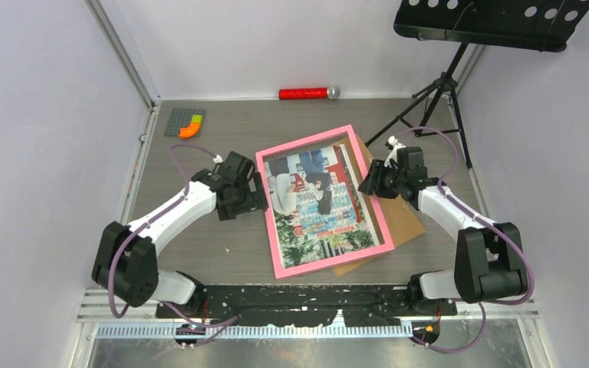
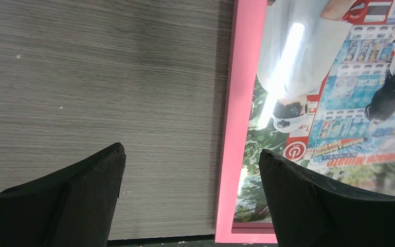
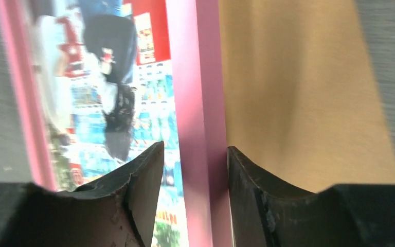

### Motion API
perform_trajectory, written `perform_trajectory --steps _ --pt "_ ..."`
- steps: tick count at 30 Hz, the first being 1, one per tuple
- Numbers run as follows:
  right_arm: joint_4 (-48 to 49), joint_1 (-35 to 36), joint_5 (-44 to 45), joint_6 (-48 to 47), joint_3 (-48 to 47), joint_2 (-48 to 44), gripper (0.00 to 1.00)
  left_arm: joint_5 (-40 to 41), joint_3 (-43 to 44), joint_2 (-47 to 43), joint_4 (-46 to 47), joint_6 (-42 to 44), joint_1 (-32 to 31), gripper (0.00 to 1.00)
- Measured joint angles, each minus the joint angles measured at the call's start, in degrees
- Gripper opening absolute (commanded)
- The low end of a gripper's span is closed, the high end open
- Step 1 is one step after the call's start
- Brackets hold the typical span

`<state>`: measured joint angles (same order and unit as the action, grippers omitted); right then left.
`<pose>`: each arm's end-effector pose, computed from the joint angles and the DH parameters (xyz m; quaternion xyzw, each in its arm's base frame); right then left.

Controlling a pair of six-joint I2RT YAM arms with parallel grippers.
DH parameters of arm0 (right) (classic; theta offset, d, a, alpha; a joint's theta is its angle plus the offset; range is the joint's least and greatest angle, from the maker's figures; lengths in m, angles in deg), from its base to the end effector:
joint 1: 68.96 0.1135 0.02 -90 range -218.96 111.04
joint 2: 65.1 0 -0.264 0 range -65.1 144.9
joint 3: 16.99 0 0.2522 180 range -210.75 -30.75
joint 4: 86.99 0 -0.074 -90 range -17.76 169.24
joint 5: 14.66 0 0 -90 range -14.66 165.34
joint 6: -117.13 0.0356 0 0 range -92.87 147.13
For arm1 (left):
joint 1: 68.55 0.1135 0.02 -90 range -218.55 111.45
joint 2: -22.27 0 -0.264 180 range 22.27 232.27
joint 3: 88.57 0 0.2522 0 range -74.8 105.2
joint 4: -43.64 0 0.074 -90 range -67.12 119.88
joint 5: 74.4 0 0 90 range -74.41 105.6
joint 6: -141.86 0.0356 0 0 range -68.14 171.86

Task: Take the photo out of the frame

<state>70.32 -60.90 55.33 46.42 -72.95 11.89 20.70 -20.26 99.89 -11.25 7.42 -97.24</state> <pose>0.2692 0.0504 0.2060 0.0207 0.9079 0.2467 0.3383 0.2295 -0.1220 0.2320 -0.1433 0.9633 -0.0980 0.2050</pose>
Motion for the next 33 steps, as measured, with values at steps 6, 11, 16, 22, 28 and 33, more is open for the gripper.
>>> perform_trajectory --steps 6,11,16,22,28,33 --pt "-4.3 -0.2 7.5 -6.1 0.0 1.7 0.58 -2.4 0.0 4.3 1.0 0.3 0.0 1.00" --pt "-4.8 -0.2 8.7 -8.2 0.0 3.0 0.58 -3.5 0.1 6.0 1.9 0.6 0.0 1.00" --pt "-5.8 1.2 11.3 -9.6 -0.5 6.3 0.60 -3.7 0.7 9.0 2.0 1.5 0.0 1.00" --pt "-8.8 8.2 18.8 -11.8 -5.1 10.3 0.07 -3.9 1.2 10.0 2.5 1.8 0.0 1.00" --pt "-10.7 11.5 22.3 -11.5 -7.6 12.5 0.05 -3.8 1.1 9.6 2.8 1.8 0.0 1.00" --pt "-14.0 12.2 21.0 -10.7 -10.0 11.3 0.05 -3.5 0.4 5.1 2.9 1.6 1.1 1.00"
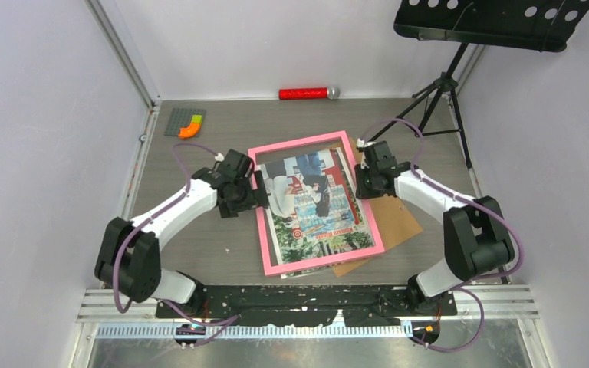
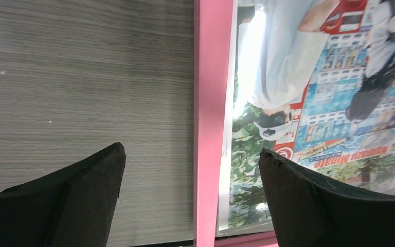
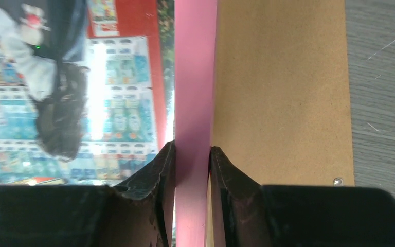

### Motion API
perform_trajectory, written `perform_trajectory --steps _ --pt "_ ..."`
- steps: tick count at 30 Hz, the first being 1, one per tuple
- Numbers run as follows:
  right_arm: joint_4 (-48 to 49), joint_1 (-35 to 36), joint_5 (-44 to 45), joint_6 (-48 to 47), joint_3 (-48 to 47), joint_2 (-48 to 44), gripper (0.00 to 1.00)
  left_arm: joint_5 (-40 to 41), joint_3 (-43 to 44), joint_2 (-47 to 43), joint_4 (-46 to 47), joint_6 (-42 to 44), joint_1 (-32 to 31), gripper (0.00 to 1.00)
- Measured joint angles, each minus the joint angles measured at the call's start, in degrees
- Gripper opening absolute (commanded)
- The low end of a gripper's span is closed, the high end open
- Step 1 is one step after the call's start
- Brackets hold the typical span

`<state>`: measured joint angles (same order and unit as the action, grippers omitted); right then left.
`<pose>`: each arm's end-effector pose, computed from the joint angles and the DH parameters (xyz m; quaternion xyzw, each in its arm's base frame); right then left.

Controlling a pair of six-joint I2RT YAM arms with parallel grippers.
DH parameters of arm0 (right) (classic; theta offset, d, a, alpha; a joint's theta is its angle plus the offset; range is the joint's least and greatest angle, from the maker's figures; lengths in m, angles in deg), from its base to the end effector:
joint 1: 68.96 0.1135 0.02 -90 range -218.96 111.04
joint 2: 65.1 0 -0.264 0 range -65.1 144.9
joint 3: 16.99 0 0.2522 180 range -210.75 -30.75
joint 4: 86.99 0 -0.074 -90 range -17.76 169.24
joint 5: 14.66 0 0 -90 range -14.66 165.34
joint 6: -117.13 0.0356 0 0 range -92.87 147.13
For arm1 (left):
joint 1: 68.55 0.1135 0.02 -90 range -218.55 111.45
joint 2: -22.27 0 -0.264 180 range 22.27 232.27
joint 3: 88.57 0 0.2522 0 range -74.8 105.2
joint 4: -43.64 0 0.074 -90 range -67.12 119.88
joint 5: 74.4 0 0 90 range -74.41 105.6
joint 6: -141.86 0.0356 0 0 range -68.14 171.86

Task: Take the photo out of the frame

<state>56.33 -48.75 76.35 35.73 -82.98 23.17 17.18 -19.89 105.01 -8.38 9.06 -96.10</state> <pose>0.2835 0.1037 0.1879 -0.0951 0.9588 0.0583 0.2613 0.2449 -0.1267 0.2139 -0.1326 0.9692 -0.1083 0.1771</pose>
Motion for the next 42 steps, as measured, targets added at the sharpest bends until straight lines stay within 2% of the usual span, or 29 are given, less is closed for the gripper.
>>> perform_trajectory --steps 4,8,11,15,17,19,21,22,23,24,25,27,28,36,39,42 --pt "-1.3 1.4 -1.8 2.5 -2.8 -2.7 0.05 1.0 -0.7 -5.0 -0.1 0.0 2.2 1.00" --pt "1.4 5.1 -4.3 7.1 -5.5 -1.9 0.05 2.2 -1.7 -8.9 -0.2 0.0 5.2 1.00" --pt "4.4 9.6 -5.9 10.6 -9.0 4.0 0.05 2.9 -2.5 -10.0 -0.3 0.2 7.8 1.00" --pt "7.4 15.1 -6.0 15.1 -14.9 16.6 0.06 5.1 -4.2 -10.1 -1.9 1.4 11.0 1.00" --pt "8.1 17.1 -6.1 16.6 -17.1 20.9 0.10 6.2 -5.5 -10.1 -2.8 1.7 12.5 1.00" --pt "8.4 18.2 -5.8 16.9 -20.8 23.4 0.16 8.0 -6.6 -10.3 -3.8 2.7 13.6 1.00" --pt "8.6 19.2 -5.5 16.9 -23.6 26.0 0.26 9.4 -7.4 -10.5 -4.4 3.1 14.3 1.00" --pt "9.1 19.7 -5.3 16.9 -24.5 26.6 0.37 10.1 -7.7 -10.7 -4.9 3.3 14.6 1.00" --pt "9.4 20.1 -5.1 16.9 -24.7 26.8 0.43 10.8 -8.0 -10.9 -5.4 3.4 14.9 1.00" --pt "9.7 20.5 -4.9 17.1 -24.8 26.9 0.56 11.0 -8.2 -11.1 -5.6 3.4 15.0 1.00" --pt "10.1 20.8 -4.7 18.1 -24.8 26.9 0.62 11.0 -8.4 -11.3 -6.1 3.3 15.0 1.00" --pt "12.3 21.3 -5.0 19.7 -24.4 26.7 0.81 10.7 -8.9 -12.0 -6.3 2.9 15.0 1.00" --pt "13.8 21.6 -4.8 20.1 -23.7 26.3 0.99 10.4 -9.3 -12.5 -6.2 2.7 14.9 1.00" --pt "17.8 21.7 -4.3 20.0 -12.9 12.2 0.95 7.1 -10.1 -21.2 -5.7 2.8 14.6 1.00" --pt "20.7 17.6 -5.2 20.8 -7.0 2.9 0.96 3.8 -11.0 -25.2 -3.5 3.0 14.4 1.00" --pt "23.3 12.6 -1.9 20.7 0.9 -8.0 0.95 -0.2 -12.1 -27.4 -1.5 3.1 14.4 1.00"
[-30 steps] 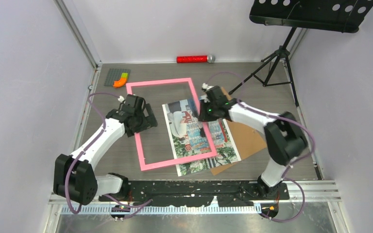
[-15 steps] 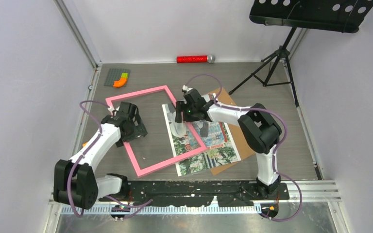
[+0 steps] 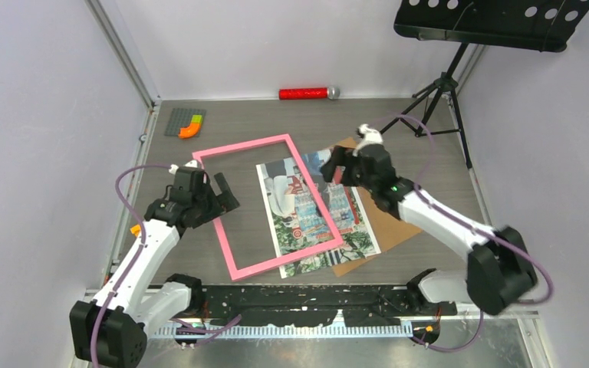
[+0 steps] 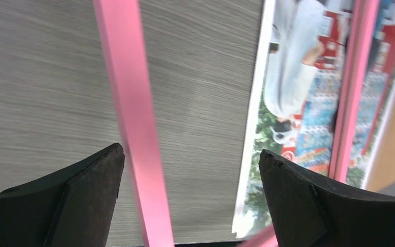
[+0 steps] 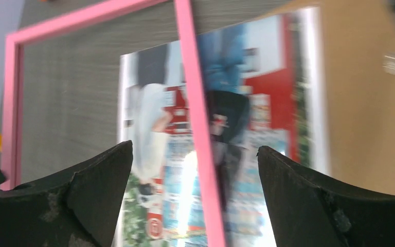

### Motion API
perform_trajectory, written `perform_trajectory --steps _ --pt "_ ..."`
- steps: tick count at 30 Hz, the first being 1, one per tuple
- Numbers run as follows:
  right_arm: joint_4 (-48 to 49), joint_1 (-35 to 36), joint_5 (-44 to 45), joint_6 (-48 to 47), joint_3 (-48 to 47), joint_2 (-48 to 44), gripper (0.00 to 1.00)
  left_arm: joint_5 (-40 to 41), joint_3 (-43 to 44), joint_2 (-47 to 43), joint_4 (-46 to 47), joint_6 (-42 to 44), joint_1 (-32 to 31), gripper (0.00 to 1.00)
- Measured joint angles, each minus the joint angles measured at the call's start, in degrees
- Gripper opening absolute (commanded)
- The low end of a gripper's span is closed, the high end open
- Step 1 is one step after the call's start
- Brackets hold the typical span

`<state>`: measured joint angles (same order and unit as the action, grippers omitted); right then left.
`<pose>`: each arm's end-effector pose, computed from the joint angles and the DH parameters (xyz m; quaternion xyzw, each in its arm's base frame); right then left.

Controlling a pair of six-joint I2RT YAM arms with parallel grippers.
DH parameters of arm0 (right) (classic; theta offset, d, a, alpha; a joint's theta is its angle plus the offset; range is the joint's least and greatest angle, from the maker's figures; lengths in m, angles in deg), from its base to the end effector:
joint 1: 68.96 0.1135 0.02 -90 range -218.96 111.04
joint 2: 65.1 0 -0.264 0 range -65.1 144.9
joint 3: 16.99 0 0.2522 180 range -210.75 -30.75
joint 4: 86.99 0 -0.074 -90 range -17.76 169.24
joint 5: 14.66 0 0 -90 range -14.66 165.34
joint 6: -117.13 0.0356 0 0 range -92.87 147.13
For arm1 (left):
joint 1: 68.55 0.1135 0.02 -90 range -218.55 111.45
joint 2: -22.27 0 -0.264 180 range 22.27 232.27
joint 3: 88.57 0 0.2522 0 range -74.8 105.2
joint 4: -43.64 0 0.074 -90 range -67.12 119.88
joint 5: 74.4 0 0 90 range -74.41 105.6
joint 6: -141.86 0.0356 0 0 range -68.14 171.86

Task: Take the photo out of the frame

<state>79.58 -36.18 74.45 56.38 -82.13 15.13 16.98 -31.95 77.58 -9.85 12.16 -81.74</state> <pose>0.2645 0.1710 0.2557 -0.0304 0.8589 0.2691 0.4346 0.1843 -0.0423 0.2498 -0.2207 0.9199 -0.1341 0.2952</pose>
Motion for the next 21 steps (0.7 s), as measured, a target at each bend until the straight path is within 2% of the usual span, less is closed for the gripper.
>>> perform_trajectory --steps 5,9,14,18,21 --pt "-0.2 -3.9 11.5 -0.3 15.8 -20.0 0.95 -4.8 -0.2 -0.5 3.6 0.5 -2.0 1.00" --pt "-4.2 -9.0 11.4 0.0 21.3 -29.7 0.95 -6.6 0.0 1.3 7.0 0.8 -6.0 1.00" --pt "-12.0 -10.2 9.9 0.5 21.4 -28.9 0.95 -9.5 2.5 10.6 11.3 0.7 -12.9 1.00" --pt "-16.9 -11.2 7.2 2.2 21.4 -23.1 0.96 -11.4 5.7 18.9 13.8 0.5 -17.4 1.00" --pt "-19.4 -11.6 5.1 3.9 21.9 -18.8 0.96 -12.2 6.0 21.2 14.8 -0.1 -19.2 1.00"
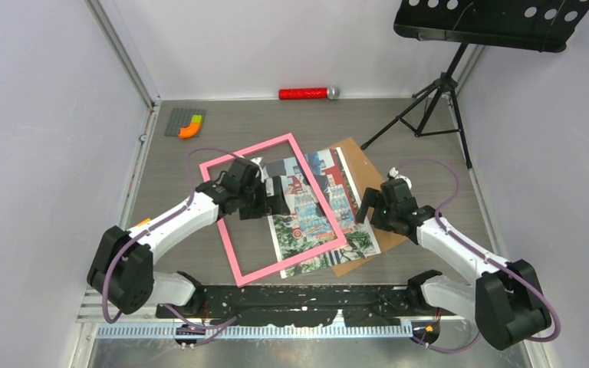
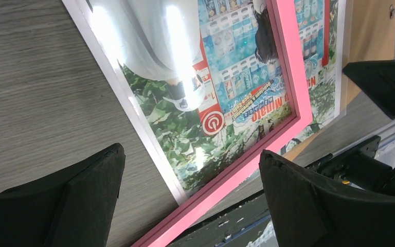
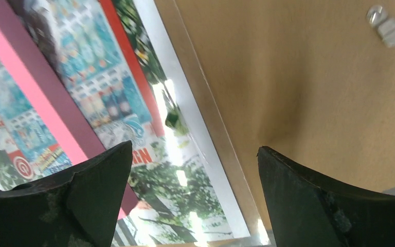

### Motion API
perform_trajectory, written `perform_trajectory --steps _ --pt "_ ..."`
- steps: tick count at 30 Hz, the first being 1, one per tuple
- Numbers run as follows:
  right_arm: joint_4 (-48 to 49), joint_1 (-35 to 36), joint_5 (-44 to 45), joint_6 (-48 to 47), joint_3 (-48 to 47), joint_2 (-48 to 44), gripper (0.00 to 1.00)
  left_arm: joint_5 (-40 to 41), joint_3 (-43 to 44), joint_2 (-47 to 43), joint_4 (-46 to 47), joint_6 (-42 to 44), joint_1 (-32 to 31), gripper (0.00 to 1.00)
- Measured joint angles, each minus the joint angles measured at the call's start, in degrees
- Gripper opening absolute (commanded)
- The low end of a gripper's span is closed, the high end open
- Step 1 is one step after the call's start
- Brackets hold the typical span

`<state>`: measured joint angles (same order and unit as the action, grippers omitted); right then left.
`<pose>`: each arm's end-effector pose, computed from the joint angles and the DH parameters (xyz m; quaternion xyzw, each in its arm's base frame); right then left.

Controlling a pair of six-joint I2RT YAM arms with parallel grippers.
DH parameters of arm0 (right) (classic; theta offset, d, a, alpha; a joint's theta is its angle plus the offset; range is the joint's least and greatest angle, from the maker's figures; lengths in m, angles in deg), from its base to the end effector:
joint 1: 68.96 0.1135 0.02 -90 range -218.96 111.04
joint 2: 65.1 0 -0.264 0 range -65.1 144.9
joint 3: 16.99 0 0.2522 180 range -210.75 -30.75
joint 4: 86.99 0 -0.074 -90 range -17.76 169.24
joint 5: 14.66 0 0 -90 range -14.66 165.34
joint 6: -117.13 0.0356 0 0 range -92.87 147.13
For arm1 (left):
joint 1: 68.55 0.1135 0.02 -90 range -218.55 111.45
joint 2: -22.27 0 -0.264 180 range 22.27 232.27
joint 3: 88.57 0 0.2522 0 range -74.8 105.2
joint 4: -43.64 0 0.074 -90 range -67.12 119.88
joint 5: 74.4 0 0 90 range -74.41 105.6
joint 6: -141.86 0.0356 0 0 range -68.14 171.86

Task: Take the photo out of the frame

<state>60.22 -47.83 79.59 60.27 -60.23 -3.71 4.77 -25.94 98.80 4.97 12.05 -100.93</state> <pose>0.1896 0.0704 0.1817 0.1109 0.9354 0.1213 0.3132 0.2241 -0.1500 0.2231 -0.0309 0.9429 -0.2604 0.2055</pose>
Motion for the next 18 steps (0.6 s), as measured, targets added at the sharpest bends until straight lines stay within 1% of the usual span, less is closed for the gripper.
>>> perform_trajectory --steps 4,7,11,13,15,18 --pt "-2.8 -0.1 -1.6 1.5 1.1 1.9 0.96 -0.3 0.0 0.3 0.7 -0.2 -0.6 1.00" --pt "-2.8 -0.2 -1.7 1.8 1.1 2.1 0.97 -0.3 -0.1 0.7 1.7 -0.2 -0.6 1.00" --pt "-2.7 -0.3 -2.2 2.1 1.1 2.3 1.00 0.7 -1.0 2.7 3.1 -0.3 -0.6 1.00" --pt "-2.5 -0.5 -3.2 1.7 1.1 2.2 0.97 1.1 -1.7 3.5 3.1 -0.3 -0.6 1.00" --pt "-1.9 -0.8 -5.6 1.4 1.1 2.1 0.95 1.6 -1.9 3.7 2.8 -0.3 -0.6 1.00" --pt "-0.8 -0.7 -11.6 1.0 1.6 1.7 0.95 2.1 -1.9 3.7 2.8 -0.2 -0.6 1.00"
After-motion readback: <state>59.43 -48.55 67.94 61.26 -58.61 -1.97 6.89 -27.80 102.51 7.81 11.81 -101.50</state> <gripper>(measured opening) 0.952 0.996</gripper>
